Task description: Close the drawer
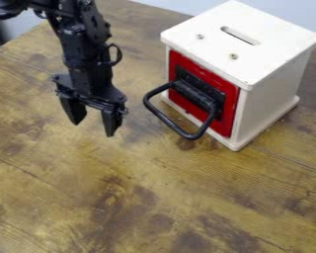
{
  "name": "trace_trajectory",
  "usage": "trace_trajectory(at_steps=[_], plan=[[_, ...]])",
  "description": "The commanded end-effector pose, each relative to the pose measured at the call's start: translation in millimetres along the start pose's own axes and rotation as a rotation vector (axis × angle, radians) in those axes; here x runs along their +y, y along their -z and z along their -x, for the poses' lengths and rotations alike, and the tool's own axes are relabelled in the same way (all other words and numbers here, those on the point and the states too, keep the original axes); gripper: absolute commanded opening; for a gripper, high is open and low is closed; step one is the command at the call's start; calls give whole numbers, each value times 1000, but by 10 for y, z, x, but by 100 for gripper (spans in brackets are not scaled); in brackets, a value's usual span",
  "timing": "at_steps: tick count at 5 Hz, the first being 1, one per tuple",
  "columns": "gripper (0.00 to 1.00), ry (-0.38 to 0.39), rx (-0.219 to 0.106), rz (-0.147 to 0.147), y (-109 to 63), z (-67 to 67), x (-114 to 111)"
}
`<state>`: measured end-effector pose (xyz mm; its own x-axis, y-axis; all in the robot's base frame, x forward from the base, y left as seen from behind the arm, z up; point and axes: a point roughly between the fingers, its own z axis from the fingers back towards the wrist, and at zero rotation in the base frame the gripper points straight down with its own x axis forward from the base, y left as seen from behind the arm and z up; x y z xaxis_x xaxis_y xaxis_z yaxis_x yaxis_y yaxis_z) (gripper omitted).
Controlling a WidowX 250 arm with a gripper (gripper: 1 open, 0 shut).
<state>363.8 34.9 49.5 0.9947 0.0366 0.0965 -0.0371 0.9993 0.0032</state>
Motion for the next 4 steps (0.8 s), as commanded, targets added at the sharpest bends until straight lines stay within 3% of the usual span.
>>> trace_trajectory(at_steps=[1, 3, 4], plan=[[100, -33, -68, -4, -211, -109, 139], [100, -21, -68, -2, -258, -113, 51], [100, 54, -75, 7, -307, -48, 6]])
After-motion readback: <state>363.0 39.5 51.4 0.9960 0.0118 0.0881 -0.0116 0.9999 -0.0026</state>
